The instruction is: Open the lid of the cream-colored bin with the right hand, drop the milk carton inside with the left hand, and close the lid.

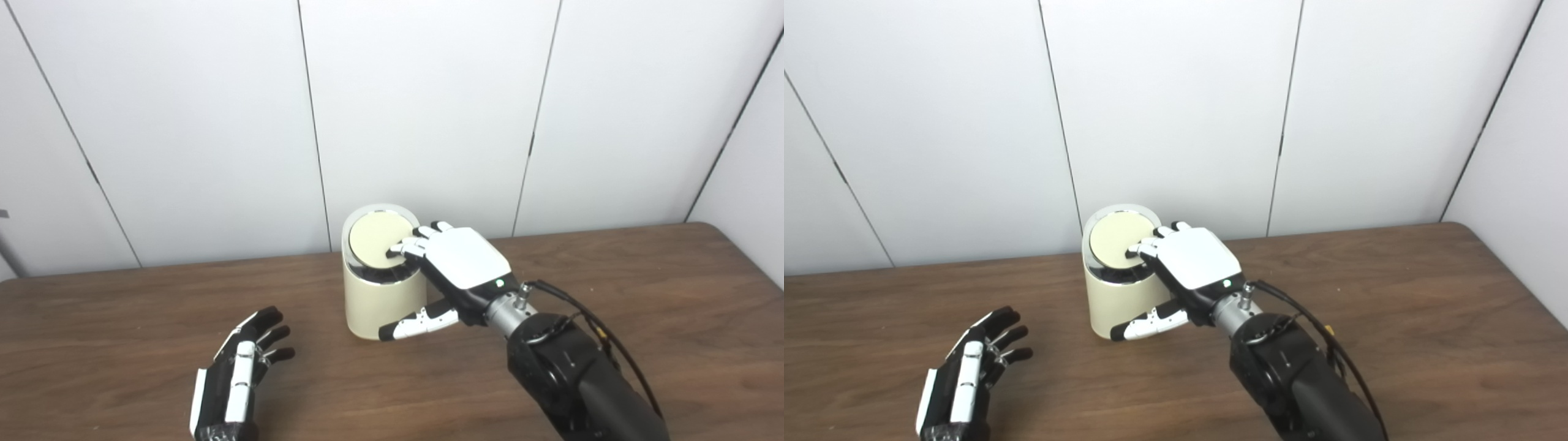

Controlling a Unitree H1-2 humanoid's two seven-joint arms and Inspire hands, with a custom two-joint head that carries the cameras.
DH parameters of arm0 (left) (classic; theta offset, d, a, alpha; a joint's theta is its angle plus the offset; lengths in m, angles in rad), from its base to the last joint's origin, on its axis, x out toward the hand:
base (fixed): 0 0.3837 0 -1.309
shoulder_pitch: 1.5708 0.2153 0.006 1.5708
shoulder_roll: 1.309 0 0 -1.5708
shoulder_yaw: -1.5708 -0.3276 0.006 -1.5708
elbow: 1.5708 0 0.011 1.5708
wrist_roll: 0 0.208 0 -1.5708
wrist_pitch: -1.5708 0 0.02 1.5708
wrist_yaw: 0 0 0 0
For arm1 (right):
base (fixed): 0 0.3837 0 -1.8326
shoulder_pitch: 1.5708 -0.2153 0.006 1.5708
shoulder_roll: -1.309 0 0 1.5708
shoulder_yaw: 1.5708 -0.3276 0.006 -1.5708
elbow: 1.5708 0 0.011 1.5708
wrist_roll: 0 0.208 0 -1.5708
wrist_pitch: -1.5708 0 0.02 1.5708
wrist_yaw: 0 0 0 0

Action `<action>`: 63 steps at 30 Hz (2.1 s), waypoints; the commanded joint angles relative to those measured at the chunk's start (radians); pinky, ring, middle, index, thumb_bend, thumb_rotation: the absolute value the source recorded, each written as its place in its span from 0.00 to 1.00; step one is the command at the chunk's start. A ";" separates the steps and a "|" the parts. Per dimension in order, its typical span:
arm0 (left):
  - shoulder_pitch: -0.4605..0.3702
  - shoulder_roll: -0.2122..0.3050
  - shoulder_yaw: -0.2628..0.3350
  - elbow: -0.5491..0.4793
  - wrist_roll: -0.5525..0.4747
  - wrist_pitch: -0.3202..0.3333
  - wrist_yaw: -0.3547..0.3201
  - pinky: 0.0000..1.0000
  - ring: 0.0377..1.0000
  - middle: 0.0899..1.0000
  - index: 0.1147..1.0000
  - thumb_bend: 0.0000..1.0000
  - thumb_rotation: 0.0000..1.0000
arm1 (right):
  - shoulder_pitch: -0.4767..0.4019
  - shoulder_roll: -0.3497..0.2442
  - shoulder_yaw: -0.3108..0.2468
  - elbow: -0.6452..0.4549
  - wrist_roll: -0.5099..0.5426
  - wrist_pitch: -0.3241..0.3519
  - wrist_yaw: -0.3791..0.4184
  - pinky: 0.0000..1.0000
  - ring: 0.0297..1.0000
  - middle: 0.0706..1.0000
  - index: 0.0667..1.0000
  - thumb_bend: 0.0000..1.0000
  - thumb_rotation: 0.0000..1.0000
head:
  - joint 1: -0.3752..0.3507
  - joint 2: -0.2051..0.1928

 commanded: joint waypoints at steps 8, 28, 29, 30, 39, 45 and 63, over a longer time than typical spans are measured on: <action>-0.068 -0.001 0.001 0.002 0.020 -0.025 0.002 0.59 0.72 0.76 0.74 0.43 0.73 | 0.051 0.024 0.059 0.121 -0.119 -0.035 -0.009 1.00 0.93 0.85 0.81 0.70 0.78 | 0.000 -0.006; -0.067 0.007 0.010 -0.008 0.027 -0.026 0.004 0.59 0.71 0.75 0.72 0.48 0.71 | 0.143 0.059 0.025 0.119 -0.092 -0.051 -0.108 0.95 0.88 0.80 0.76 0.67 0.78 | 0.010 -0.001; -0.067 0.006 0.010 -0.007 0.027 -0.027 0.004 0.59 0.71 0.75 0.72 0.47 0.72 | 0.144 0.059 0.025 0.118 -0.091 -0.052 -0.111 0.94 0.87 0.79 0.76 0.67 0.77 | 0.010 -0.001; -0.067 0.006 0.010 -0.007 0.025 -0.027 0.004 0.59 0.71 0.75 0.72 0.47 0.72 | 0.146 0.059 0.022 0.116 -0.084 -0.055 -0.126 0.93 0.87 0.79 0.75 0.67 0.77 | 0.010 -0.001; -0.055 -0.018 0.007 -0.012 0.027 -0.037 0.015 0.55 0.68 0.73 0.71 0.46 0.70 | 0.146 0.089 -0.082 -0.060 0.028 -0.070 -0.275 0.84 0.85 0.80 0.77 0.63 0.72 | 0.018 0.001; -0.047 -0.041 -0.008 -0.007 0.048 -0.056 0.027 0.52 0.63 0.70 0.70 0.42 0.70 | 0.083 0.158 -0.219 -0.144 0.161 -0.113 -0.440 0.86 0.92 0.91 0.89 0.50 0.69 | 0.022 -0.002; -0.002 -0.004 0.008 -0.064 0.034 -0.035 0.010 0.57 0.67 0.70 0.69 0.33 0.64 | 0.391 0.283 -0.402 -0.014 0.646 -0.366 -0.700 0.77 0.85 0.84 0.82 0.27 0.79 | 0.047 -0.003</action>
